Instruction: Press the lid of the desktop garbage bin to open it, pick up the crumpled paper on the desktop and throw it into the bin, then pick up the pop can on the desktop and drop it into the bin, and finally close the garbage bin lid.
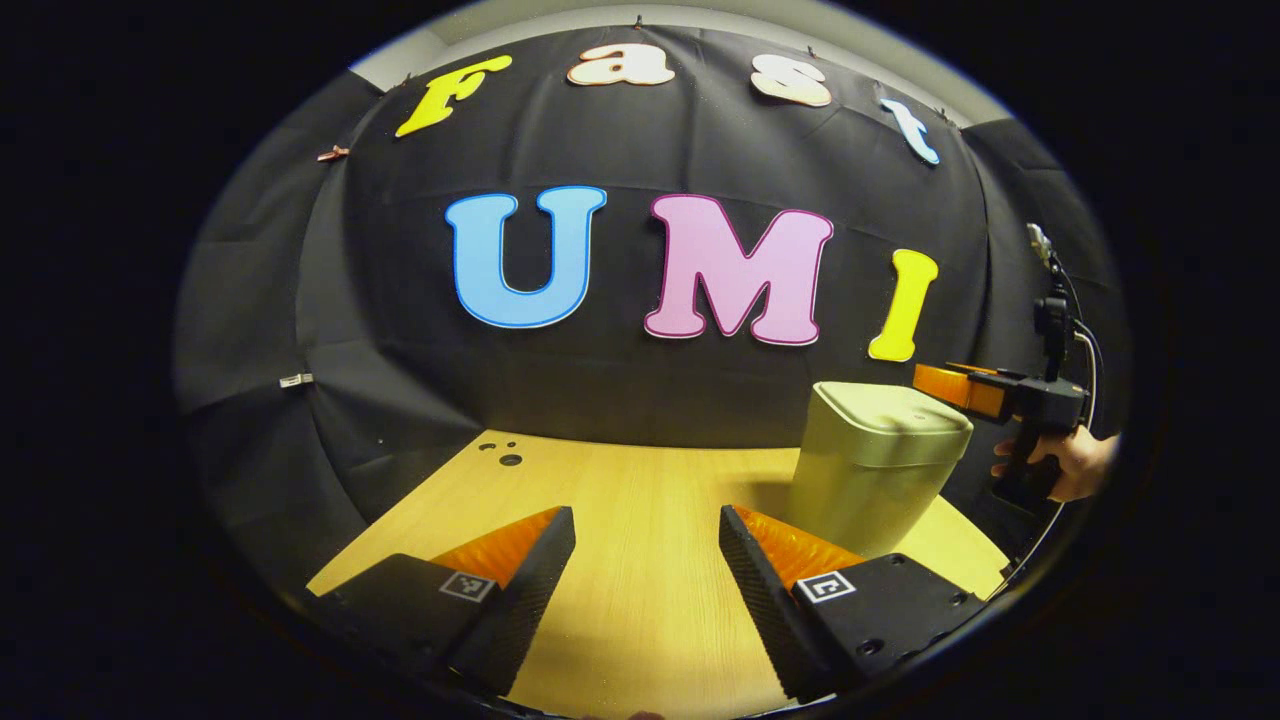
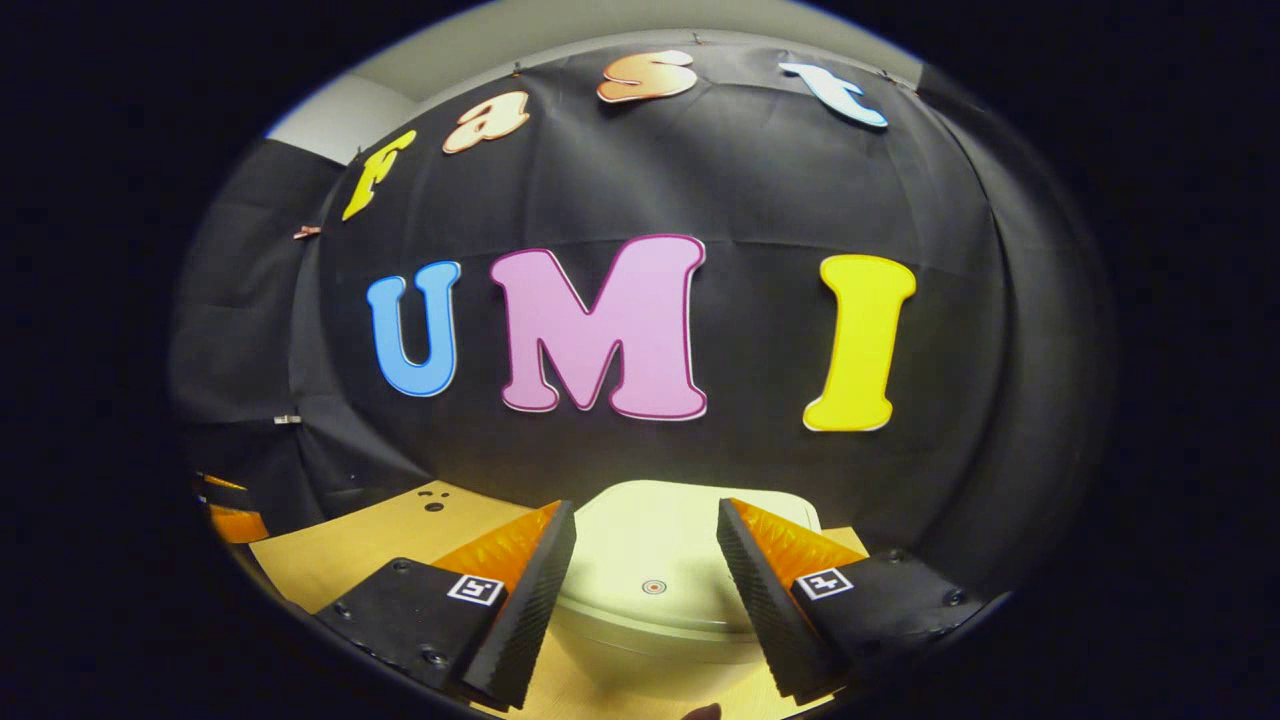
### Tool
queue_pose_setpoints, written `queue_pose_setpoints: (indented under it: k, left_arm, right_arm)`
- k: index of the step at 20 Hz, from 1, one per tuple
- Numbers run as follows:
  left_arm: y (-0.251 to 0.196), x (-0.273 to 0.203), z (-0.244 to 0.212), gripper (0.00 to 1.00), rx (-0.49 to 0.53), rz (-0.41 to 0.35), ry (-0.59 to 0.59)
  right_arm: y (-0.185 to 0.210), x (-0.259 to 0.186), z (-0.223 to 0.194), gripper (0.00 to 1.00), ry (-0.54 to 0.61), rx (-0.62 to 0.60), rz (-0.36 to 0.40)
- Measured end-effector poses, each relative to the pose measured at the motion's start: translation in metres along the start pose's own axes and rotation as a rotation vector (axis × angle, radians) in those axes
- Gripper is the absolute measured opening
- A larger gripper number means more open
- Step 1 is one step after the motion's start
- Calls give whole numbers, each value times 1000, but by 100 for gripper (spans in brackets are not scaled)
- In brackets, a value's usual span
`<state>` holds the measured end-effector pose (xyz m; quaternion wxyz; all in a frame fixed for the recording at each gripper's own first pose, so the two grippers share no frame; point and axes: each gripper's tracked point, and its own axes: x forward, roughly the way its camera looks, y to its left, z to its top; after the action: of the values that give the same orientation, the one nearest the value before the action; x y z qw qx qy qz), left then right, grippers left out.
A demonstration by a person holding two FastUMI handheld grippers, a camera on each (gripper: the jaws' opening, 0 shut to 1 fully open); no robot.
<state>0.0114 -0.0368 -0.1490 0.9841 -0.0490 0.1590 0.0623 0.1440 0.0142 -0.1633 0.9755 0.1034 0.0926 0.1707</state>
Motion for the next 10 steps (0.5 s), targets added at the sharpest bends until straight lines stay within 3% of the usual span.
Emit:
queue_pose_setpoints:
  k: [1,10]
  left_arm:
    - [-3,3,0,93,6,0,1]
    - [-41,27,6,94,27,12,-9]
  right_arm:
    - [7,-4,3,90,-1,-9,21]
    - [80,-60,-5,90,18,-75,284]
